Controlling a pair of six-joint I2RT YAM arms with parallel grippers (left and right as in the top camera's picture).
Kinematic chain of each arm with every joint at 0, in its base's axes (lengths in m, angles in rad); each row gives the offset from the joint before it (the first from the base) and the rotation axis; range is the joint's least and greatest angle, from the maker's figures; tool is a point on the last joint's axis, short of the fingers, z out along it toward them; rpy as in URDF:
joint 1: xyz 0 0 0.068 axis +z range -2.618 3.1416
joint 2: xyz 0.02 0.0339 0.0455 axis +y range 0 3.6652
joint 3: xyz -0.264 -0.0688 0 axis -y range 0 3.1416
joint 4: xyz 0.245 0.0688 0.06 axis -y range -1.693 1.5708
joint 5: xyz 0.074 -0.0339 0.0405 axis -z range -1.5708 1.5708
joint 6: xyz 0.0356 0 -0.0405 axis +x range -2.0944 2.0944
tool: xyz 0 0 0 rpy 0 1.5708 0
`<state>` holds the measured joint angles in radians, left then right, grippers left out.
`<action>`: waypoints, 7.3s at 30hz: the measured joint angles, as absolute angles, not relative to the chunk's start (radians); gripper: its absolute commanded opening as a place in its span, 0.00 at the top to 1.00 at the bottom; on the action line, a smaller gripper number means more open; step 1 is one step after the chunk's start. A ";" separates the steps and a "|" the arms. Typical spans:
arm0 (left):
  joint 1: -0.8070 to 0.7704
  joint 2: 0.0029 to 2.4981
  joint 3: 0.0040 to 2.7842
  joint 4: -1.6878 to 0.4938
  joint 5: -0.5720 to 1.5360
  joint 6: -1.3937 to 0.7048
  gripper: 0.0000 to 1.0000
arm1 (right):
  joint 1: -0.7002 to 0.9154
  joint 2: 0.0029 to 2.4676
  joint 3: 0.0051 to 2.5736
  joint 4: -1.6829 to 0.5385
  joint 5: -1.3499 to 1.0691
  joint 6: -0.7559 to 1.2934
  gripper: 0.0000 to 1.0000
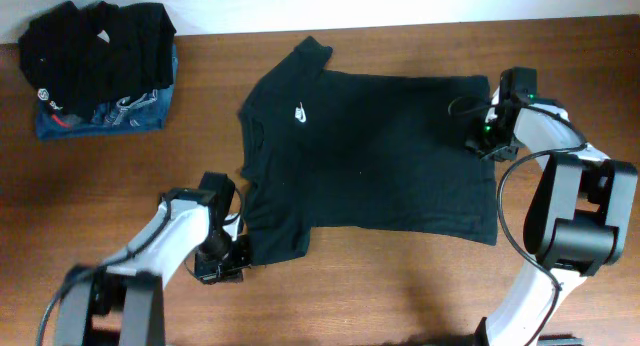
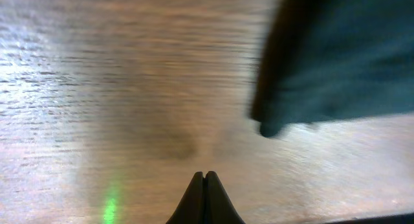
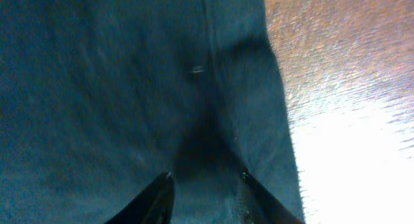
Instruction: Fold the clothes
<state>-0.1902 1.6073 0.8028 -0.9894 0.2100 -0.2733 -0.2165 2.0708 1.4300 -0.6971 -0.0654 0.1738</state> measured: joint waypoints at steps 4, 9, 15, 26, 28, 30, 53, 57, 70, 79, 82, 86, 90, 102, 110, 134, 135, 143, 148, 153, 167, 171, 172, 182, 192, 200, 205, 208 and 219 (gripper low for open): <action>-0.226 1.477 0.809 -0.955 0.210 -0.266 0.81 | -0.221 2.082 1.544 -0.822 -0.059 0.172 0.53; -0.230 1.397 0.813 -0.917 0.210 -0.255 0.48 | -0.227 2.087 1.801 -1.057 -0.049 0.168 0.01; -0.230 1.397 0.814 -0.900 0.213 -0.256 0.01 | -0.230 2.086 2.014 -1.409 -0.050 0.171 0.01; -0.230 1.398 0.815 -0.831 0.213 -0.255 0.01 | -0.430 2.066 2.027 -1.694 -0.050 0.211 0.01; -0.230 1.414 0.815 -0.816 0.214 -0.255 0.01 | -0.447 1.998 2.014 -1.691 -0.050 0.212 0.01; -0.230 1.436 0.815 -0.810 0.214 -0.255 0.01 | -0.443 1.888 1.999 -1.694 -0.054 0.212 0.01; -0.230 1.519 0.816 -0.758 0.255 -0.255 0.01 | -0.443 1.392 1.036 -1.122 -0.144 0.287 0.01; -0.230 1.520 0.815 -0.754 0.255 -0.261 0.02 | -0.443 1.392 0.954 -1.041 -0.177 0.288 0.01; -0.229 1.627 0.838 -0.736 0.300 -0.317 0.10 | -0.443 1.392 0.860 -0.910 -0.200 0.289 0.01; -0.229 1.653 0.849 -0.689 0.335 -0.330 0.43 | -0.443 1.392 0.848 -0.880 -0.201 0.289 0.01; -0.229 1.663 0.847 -0.665 0.342 -0.333 0.65 | -0.443 1.395 0.810 -0.841 -0.201 0.288 0.01; -0.229 1.677 0.841 -0.664 0.344 -0.331 0.90 | -0.443 1.433 0.776 -0.820 -0.201 0.288 0.02; -0.230 1.678 0.838 -0.664 0.345 -0.333 0.99 | -0.443 1.451 0.772 -0.807 -0.201 0.289 0.01; -0.230 1.678 0.837 -0.664 0.344 -0.333 0.99 | -0.443 1.458 0.729 -0.781 -0.201 0.356 0.01; -0.230 1.678 0.837 -0.660 0.345 -0.333 0.99 | -0.443 1.474 0.729 -0.742 -0.202 0.382 0.05; -0.230 1.678 0.837 -0.657 0.344 -0.333 0.99 | -0.445 1.590 0.764 -0.664 -0.271 0.446 0.67; -0.230 1.678 0.837 -0.657 0.344 -0.333 0.99 | -0.445 1.592 0.763 -0.662 -0.290 0.447 0.70; -0.230 1.678 0.837 -0.657 0.344 -0.327 0.99 | -0.445 1.607 0.755 -0.645 -0.331 0.452 0.96; -0.230 1.678 0.837 -0.661 0.344 -0.313 0.99 | -0.445 1.608 0.760 -0.659 -0.331 0.452 0.96; -0.230 1.650 0.837 -0.692 0.343 -0.295 0.99 | -0.444 1.621 0.803 -0.774 -0.319 0.453 0.96; -0.230 1.496 0.842 -0.725 0.341 -0.241 1.00 | -0.443 1.516 1.084 -1.083 -0.220 0.442 0.96; -0.230 1.343 0.862 -0.725 0.332 -0.212 1.00 | -0.443 1.387 1.143 -1.105 -0.194 0.434 0.96; -0.230 1.296 0.865 -0.725 0.321 -0.209 0.99 | -0.443 1.364 1.144 -1.107 -0.191 0.434 0.96; -0.230 0.834 0.875 -0.764 0.279 -0.198 1.00 | -0.443 1.011 1.157 -1.139 -0.181 0.433 0.96; -0.230 0.725 1.148 -0.924 0.216 -0.129 1.00 | -0.443 0.917 1.581 -1.367 -0.181 0.380 0.96; -0.230 0.721 1.517 -1.107 0.115 -0.086 0.99 | -0.443 0.907 1.963 -1.492 -0.181 0.358 0.96; -0.230 0.717 1.686 -1.194 0.100 -0.075 0.99 | -0.443 0.904 2.079 -1.525 -0.181 0.356 0.96; -0.230 0.717 1.756 -1.231 0.099 -0.071 0.99 | -0.443 0.904 2.133 -1.536 -0.181 0.355 0.96; -0.230 0.733 1.893 -1.292 0.096 -0.071 0.99 | -0.443 0.911 2.223 -1.566 -0.186 0.354 0.96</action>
